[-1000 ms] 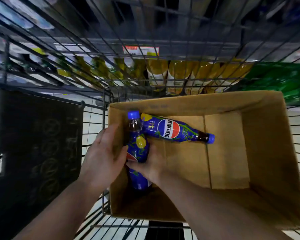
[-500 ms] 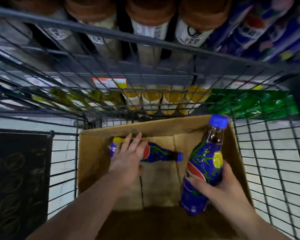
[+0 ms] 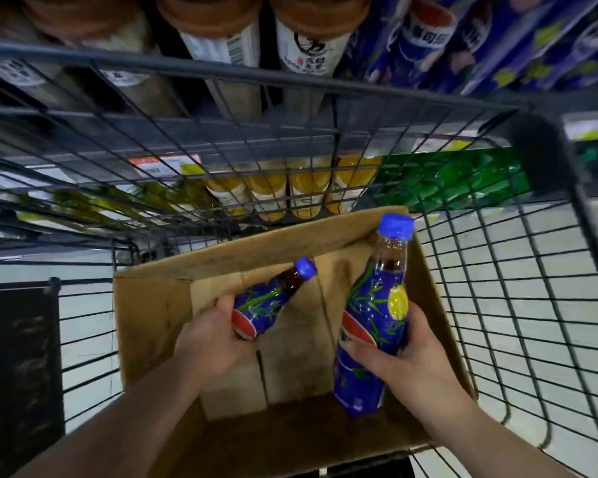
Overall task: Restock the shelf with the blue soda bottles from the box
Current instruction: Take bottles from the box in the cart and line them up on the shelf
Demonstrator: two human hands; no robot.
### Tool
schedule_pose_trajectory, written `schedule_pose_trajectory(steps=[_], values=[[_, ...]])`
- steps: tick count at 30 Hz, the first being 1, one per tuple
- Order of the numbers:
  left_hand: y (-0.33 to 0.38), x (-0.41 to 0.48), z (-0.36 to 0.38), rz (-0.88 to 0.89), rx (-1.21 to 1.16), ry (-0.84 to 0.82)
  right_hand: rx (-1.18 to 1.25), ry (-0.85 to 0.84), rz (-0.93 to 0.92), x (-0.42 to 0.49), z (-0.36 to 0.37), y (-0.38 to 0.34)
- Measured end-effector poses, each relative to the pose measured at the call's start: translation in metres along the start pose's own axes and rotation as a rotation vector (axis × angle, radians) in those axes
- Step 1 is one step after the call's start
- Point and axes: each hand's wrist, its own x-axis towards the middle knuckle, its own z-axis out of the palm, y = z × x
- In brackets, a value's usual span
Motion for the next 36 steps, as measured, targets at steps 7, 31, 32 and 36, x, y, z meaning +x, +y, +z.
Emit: schedule_pose_trajectory(steps=[7, 31, 32, 36], values=[[0.023, -0.097, -0.051, -0.037, -0.583, 0.175, -0.026, 0.016, -0.112, -0.045, -0.007, -0.060], [0.329, -0.326, -0.121, 0.524, -0.775, 0.328, 0.277, 0.260, -0.599, -0.274, -0.265, -0.147], [0.353, -0.337, -0.110, 0.545, -0.784, 0.317, 0.284, 0.277, -0.613, -0.281, -0.290, -0.142], [0.450, -0.377, -0.053, 0.596, -0.847, 0.243, 0.283, 0.349, -0.649, -0.310, -0.403, -0.112]])
